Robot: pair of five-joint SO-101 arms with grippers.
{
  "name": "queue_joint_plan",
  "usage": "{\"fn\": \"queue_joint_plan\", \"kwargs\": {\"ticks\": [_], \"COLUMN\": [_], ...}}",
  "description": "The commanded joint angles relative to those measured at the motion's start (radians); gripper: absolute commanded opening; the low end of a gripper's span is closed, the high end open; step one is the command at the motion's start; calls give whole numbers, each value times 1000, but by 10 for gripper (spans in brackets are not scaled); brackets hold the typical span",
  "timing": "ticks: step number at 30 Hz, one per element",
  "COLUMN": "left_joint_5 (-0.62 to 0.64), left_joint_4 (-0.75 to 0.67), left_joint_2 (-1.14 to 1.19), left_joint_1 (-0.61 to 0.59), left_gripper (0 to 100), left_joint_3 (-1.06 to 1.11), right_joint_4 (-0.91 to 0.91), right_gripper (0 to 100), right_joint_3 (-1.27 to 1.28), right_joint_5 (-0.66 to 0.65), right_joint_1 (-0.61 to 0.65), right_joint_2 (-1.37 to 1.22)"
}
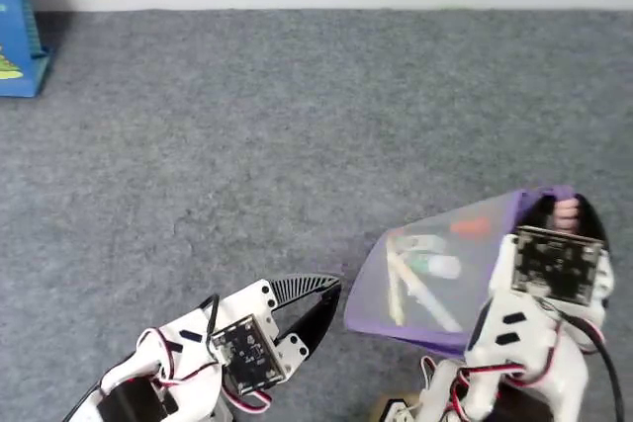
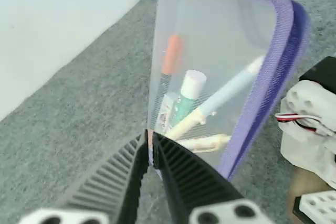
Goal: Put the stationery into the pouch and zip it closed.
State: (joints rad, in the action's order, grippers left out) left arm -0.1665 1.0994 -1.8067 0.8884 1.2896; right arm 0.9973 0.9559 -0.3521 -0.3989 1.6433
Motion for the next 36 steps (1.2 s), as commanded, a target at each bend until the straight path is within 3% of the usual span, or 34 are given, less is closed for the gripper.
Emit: {"fn": "queue_joint_plan", "kwargs": {"ticks": [1, 5, 13, 19, 26, 36], "left_joint_5": [-5, 48, 107, 107, 109, 109], "left_joint_4": [0, 2, 2, 0, 0, 0], "left_joint_2": [-11, -11, -11, -11, -11, -11], "left_joint_1": [-6, -72, -419, -522, -597, -598], "left_gripper": [13, 15, 16, 16, 16, 16], "left_joint_3": [-25, -87, -236, -234, -236, -237], "right_joint_4": [-15, -16, -62, -131, -203, -492], "right_gripper": [7, 7, 7, 12, 102, 91], "right_joint_3": [0, -2, 3, 3, -3, -6], "right_joint_5": [-2, 57, 166, 221, 319, 404], "right_joint_1": [87, 208, 510, 670, 707, 710], "right_joint_2": [-10, -10, -21, -87, -306, -634]}}
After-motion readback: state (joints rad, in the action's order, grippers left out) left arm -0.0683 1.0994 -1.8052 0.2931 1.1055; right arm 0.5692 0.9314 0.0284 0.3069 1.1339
